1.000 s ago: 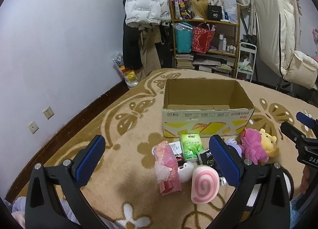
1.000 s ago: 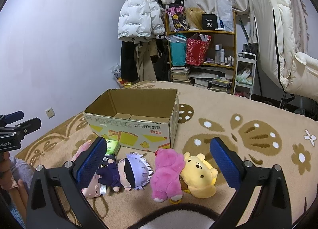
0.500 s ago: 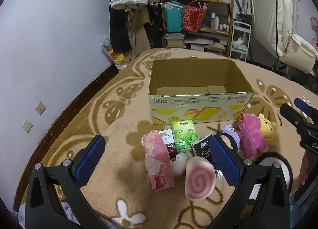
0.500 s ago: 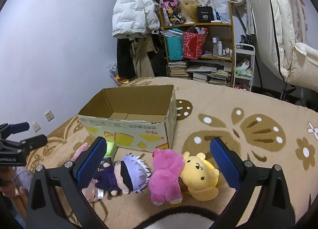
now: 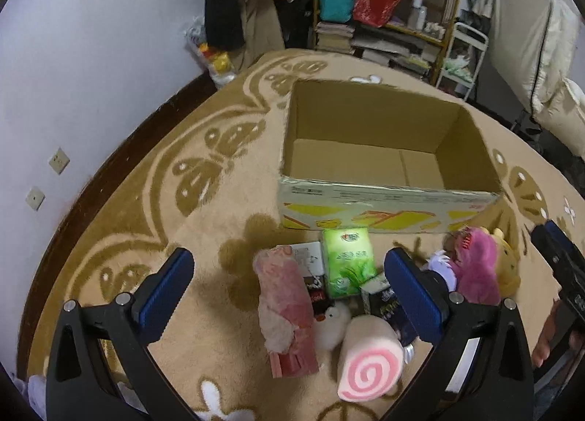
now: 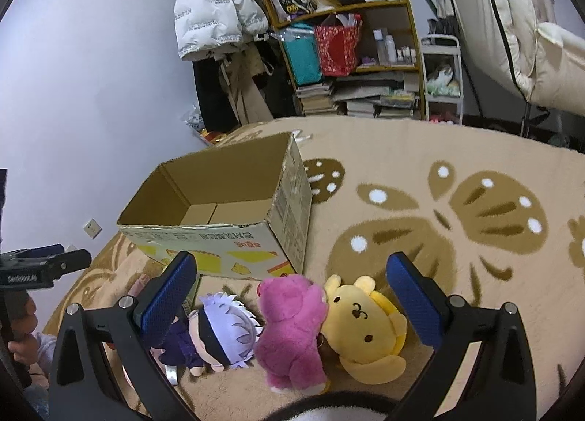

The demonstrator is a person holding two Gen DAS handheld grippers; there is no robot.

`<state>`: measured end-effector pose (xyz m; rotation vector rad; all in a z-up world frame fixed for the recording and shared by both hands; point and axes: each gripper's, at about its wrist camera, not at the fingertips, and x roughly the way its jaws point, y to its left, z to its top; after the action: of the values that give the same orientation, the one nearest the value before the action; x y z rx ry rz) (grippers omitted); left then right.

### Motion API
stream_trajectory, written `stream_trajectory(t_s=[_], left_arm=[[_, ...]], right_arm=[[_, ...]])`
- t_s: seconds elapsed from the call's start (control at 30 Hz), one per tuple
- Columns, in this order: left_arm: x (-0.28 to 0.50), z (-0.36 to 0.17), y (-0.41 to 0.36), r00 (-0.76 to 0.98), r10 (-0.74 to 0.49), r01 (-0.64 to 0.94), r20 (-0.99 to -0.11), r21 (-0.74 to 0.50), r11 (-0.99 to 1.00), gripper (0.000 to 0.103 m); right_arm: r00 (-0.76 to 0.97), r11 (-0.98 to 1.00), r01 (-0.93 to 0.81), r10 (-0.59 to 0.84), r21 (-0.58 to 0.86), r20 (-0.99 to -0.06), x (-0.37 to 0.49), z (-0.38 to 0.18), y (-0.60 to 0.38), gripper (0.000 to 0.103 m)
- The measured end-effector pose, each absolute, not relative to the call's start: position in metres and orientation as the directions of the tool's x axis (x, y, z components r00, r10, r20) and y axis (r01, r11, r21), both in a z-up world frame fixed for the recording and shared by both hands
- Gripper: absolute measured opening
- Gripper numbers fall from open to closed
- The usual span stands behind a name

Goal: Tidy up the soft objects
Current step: 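Lower the left tool onto the pink wrapped roll while the right tool lowers onto the pink bear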

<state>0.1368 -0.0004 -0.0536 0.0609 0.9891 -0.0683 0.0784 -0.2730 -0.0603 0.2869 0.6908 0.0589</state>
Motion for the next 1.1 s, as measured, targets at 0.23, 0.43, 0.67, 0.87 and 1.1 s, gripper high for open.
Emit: stream_trajectory(t_s=[0.23,0.43,0.67,0.87,1.1], left_arm=[[0.157,-0.092,0.001,0.461,0.005,0.055,-0.887,0.035,0.998,0.103],[0.16,-0.11,0.005,0.414,0.019,0.038,-0.91,0.038,0.999,0.103],[0.159,-0.125,0.011,0.388,0.068,0.011,-0.919,0.078,0.997,0.103],[0.158,-0.141,0.009,0.348,0.08,0.019,-0.934,0.092,0.996,0.103],[0.161,-0.151,0.016,0.317,0.067,-0.006,-0.946,0.069,0.998,0.103]], right_arm=[[0.743,0.959,0.033,0.165,0.281,-0.649,0.096,-0.075,-0.272,0.103],[0.691,0.965,0.022,0.173,0.26,-0.701,0.105,-0.092,-0.266,0.098],[0.635,0.968,0.007,0.189,0.25,-0.749,0.107,-0.108,-0.26,0.093],[0.6,0.973,0.002,0.185,0.233,-0.778,0.107,-0.122,-0.254,0.087],[0.608,0.982,0.01,0.144,0.189,-0.781,0.105,-0.122,-0.252,0.07]])
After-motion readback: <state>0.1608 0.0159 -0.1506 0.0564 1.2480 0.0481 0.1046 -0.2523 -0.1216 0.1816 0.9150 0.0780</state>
